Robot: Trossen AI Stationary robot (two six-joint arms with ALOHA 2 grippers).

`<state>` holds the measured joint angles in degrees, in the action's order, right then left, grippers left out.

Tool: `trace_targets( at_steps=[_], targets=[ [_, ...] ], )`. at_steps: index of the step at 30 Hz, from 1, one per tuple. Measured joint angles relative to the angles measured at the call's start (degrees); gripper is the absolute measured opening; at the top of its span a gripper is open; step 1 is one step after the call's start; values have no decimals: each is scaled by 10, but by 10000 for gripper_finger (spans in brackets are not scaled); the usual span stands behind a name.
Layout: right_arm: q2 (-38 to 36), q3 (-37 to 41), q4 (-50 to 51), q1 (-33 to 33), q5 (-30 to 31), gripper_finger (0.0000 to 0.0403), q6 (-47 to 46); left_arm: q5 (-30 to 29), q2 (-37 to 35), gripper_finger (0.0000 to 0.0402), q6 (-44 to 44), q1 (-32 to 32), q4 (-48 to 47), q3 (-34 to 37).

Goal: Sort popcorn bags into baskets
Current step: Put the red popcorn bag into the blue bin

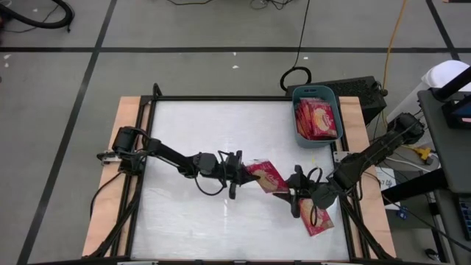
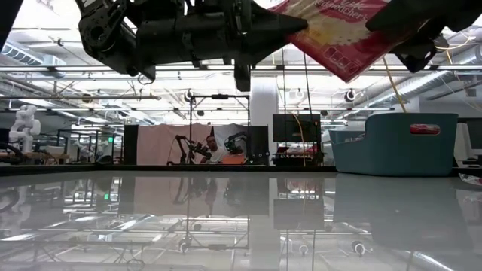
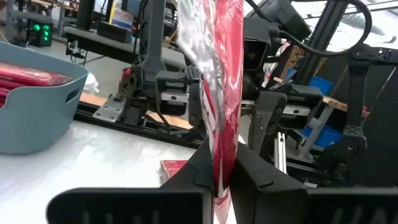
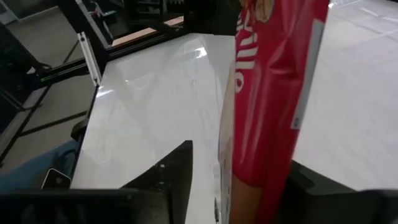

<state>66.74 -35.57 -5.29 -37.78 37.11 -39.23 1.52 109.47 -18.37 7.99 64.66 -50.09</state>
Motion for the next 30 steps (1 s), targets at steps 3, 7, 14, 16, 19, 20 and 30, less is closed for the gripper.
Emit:
trace_targets(
  at_steps=[3, 7, 14, 16, 19, 20, 30],
  targets=[
    [-2, 0, 4, -10, 10, 141, 6, 0, 0, 25, 0, -2, 0, 0],
    [-16, 0, 16, -20, 27, 115, 9, 15, 0, 20, 2, -7, 1, 0],
    [-49, 0, 50, -35, 71, 51, 4, 16, 0, 24, 12, -8, -2, 0],
    [-53, 0, 52, -36, 81, 27, 10, 16, -1, 24, 13, -8, -7, 0],
    [-60, 0, 55, -36, 86, 9, 23, 16, -1, 30, 11, -7, -5, 0],
    [-64, 0, 57, -36, 90, 11, 24, 15, -2, 37, 23, -6, -4, -1],
    [-167, 0, 131, -35, 169, 6, 6, -44, -132, 170, 58, -20, -292, 0]
  ],
)
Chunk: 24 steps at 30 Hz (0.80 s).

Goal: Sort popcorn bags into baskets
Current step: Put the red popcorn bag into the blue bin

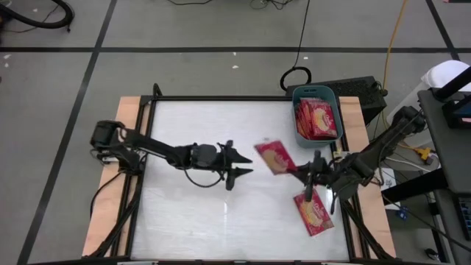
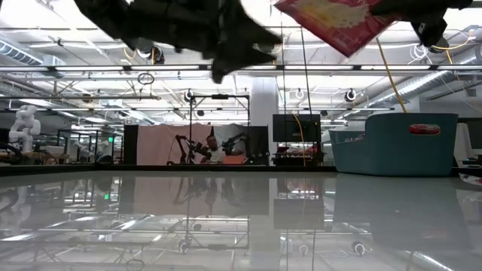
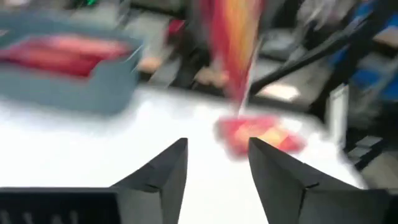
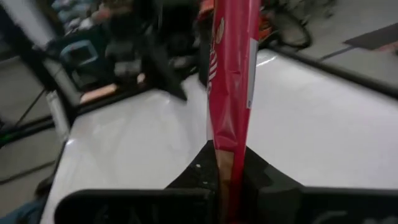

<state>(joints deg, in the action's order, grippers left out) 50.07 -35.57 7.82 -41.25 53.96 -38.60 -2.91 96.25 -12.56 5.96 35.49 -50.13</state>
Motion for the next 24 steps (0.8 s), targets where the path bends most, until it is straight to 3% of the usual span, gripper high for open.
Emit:
trace_targets(
  at_steps=[6, 19, 24],
  targets=[
    [-86, 0, 65, 26, 32, 8, -12, -88, -51, 185, 4, 25, -171, 1],
    [-269, -84, 487, 172, -53, 8, -137, -93, -40, 136, 31, 77, -163, 0],
    [-311, -109, 594, 198, -64, 9, -184, -93, -31, 127, 34, 94, -149, 0]
  ],
)
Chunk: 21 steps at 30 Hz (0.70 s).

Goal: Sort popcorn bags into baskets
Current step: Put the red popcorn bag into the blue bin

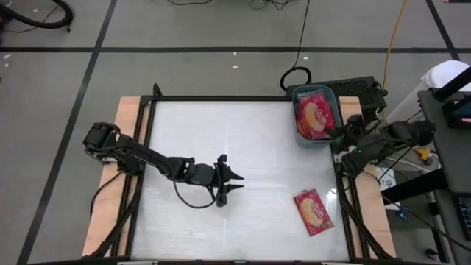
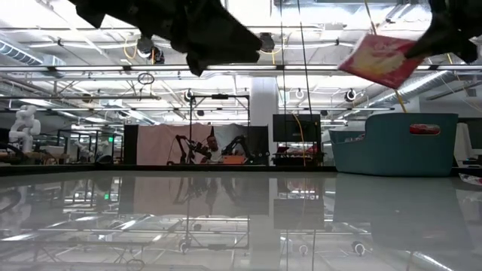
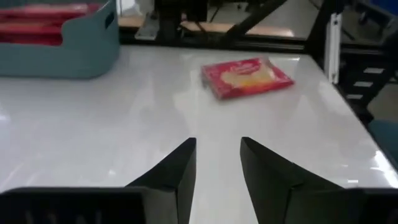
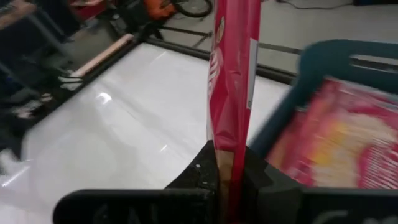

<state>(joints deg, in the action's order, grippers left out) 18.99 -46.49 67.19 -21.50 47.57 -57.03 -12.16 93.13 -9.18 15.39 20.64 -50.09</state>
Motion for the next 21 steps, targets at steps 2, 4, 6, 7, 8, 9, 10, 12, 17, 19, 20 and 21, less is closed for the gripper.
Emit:
trace_targets(
  at_steps=[2, 4, 6, 7, 8, 9, 10, 12, 17, 19, 20, 21],
  targets=[
    [-11, -4, 41, 7, -1, 9, -18, 1, 4, 127, 6, 3, 4, 0],
    [-18, -10, 75, 13, 1, 9, -41, 0, 5, 127, 11, 6, 11, 0],
    [-21, -13, 115, 16, -2, 9, -68, 0, 7, 127, 11, 6, 28, 0],
    [-22, -15, 133, 17, -5, 9, -84, 0, 8, 127, 11, 6, 29, 0],
    [-22, -15, 147, 17, -7, 9, -102, 0, 9, 127, 11, 6, 28, 0],
    [-23, -16, 165, 17, -8, 9, -120, 0, 9, 127, 12, 6, 29, 0],
    [-22, -16, 186, 17, -11, 9, -140, 0, 10, 127, 12, 6, 32, 0],
    [-22, -16, 220, 17, -18, 9, -177, 0, 9, 127, 11, 6, 38, 0],
    [-26, -16, 223, 17, -26, 9, -196, 0, 9, 127, 10, 10, 37, 0],
    [-26, -15, 223, 17, -26, 9, -211, 0, 9, 127, 10, 12, 37, 0],
    [-26, -11, 222, 17, -25, 9, -223, 0, 9, 127, 10, 13, 38, 0],
    [-26, -6, 222, 17, -23, 9, -233, 0, 9, 127, 12, 13, 41, 0]
  ],
)
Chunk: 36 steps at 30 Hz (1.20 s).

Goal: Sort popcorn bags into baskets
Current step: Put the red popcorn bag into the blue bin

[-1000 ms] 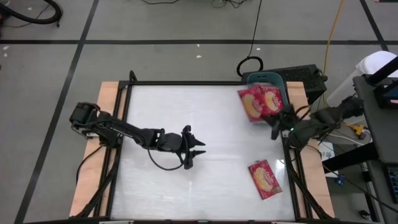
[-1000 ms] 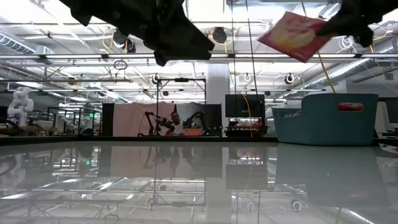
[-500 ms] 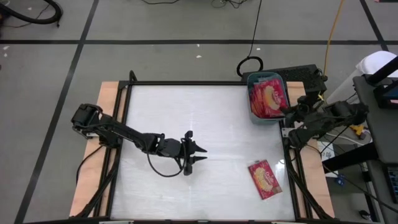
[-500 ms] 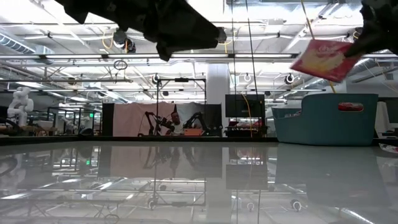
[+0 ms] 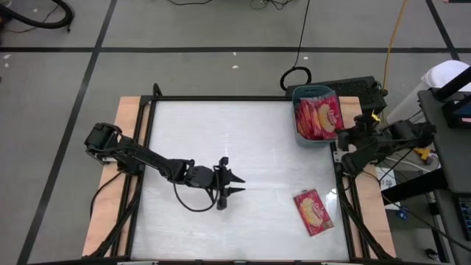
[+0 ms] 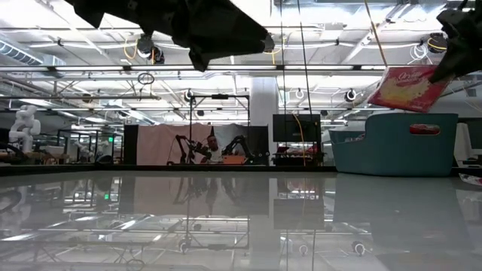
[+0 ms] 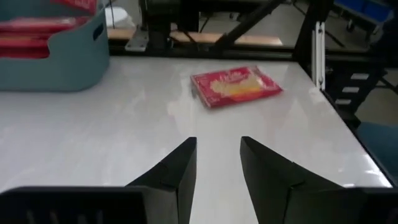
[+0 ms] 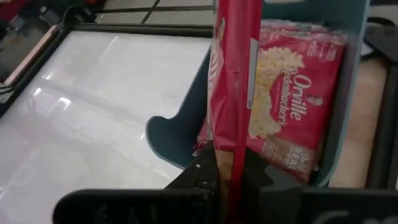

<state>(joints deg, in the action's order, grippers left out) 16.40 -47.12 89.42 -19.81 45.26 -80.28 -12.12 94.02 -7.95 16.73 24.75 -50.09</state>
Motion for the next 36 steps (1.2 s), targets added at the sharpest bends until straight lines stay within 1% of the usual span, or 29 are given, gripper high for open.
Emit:
trace_targets(
  at_steps=[5, 7, 12, 15, 18, 23, 26, 29, 36],
  targets=[
    [2, 18, 6, 0, 16, 9, -35, 0, 0, 127, 16, 0, 39, 0],
    [2, 16, 4, 0, 32, 9, -45, 1, 0, 127, 22, 0, 53, 0],
    [1, 1, -19, 0, 41, 9, -47, 6, 0, 127, 54, -1, 77, 0],
    [1, -2, -54, 0, 43, 9, -28, 7, 0, 127, 70, -8, 91, 0],
    [2, -2, -40, 0, 51, 9, -28, 7, 0, 127, 73, -17, 99, 0],
    [2, 12, -8, 0, 61, 9, -74, 49, 0, 127, 79, -37, 99, 0],
    [2, 31, -9, 0, 82, 9, -78, 62, 0, 127, 81, -50, 99, 0],
    [2, 52, -5, 0, 85, 10, -95, 75, 0, 127, 81, -60, 99, 0],
    [2, 77, 6, 0, 104, 35, -136, 97, 0, 127, 81, -68, 98, 0]
  ],
)
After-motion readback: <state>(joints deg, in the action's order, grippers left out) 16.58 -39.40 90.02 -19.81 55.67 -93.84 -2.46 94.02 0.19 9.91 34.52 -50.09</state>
